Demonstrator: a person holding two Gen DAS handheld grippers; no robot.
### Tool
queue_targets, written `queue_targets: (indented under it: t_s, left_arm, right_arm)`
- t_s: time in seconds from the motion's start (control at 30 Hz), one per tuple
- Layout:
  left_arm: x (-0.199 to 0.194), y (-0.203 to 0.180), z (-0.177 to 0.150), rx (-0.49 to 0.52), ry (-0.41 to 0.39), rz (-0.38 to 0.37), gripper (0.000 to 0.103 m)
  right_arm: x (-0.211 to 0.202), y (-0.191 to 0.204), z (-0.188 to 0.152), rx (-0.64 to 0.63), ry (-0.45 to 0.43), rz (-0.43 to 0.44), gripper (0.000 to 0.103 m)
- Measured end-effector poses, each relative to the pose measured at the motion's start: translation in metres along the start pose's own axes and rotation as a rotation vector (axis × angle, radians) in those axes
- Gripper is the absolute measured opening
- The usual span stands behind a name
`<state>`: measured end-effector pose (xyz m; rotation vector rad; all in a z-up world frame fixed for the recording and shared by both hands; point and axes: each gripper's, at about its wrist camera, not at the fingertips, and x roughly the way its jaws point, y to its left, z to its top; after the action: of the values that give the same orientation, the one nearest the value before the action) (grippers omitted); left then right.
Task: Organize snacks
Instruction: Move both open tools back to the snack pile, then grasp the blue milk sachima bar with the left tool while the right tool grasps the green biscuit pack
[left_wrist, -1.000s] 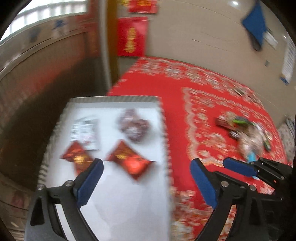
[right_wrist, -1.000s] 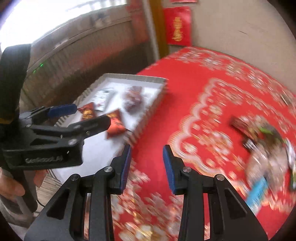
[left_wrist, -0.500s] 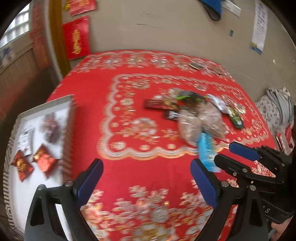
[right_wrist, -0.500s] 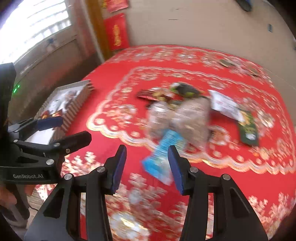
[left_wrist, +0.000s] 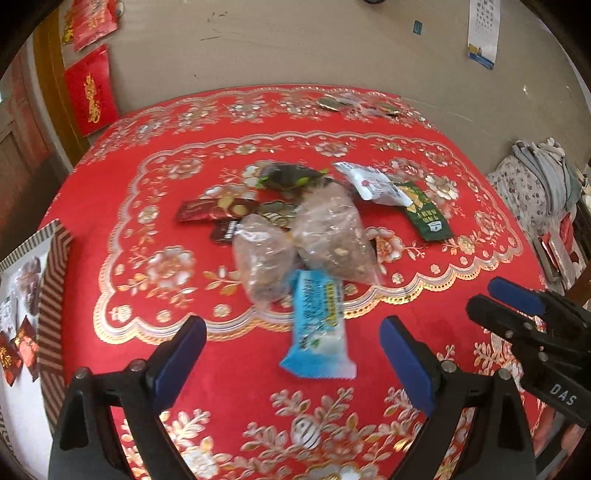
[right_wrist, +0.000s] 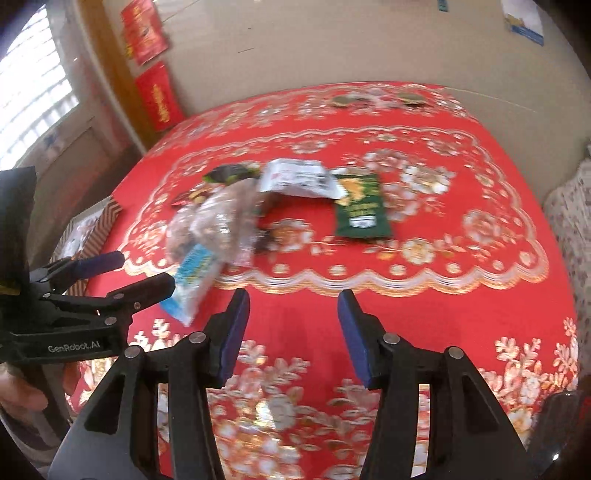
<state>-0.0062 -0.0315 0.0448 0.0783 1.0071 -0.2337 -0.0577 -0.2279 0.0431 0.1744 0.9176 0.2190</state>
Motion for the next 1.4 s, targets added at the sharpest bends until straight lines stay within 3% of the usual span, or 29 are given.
queue_targets:
  t_s: [0.43,0.9,1.13,1.4]
  left_arm:
    - [0.037,-0.021,0.005,0.026,0.068,0.033,0.096]
    - [0.057,-0.021,0.007,0.03,0.099,0.044,0.096]
    - [0.059,-0.022,0.009,0.04,0.098,0.045,0.096]
    - [0.059,-0.022,0.009,0.035,0.103,0.048,0.096]
  right_arm:
    - [0.003,-0.039,0.007,0.058,0.008,-0.017,0.05]
    - [0.065,-0.04,0.067,-0.039,0.098,-0.167,0.05]
    - [0.099,-0.041,0.089,-0.061,0.164,-0.179,0.05]
    - [0.111,-0.033,0.096,-0.096,0.204,-0.181,0.051]
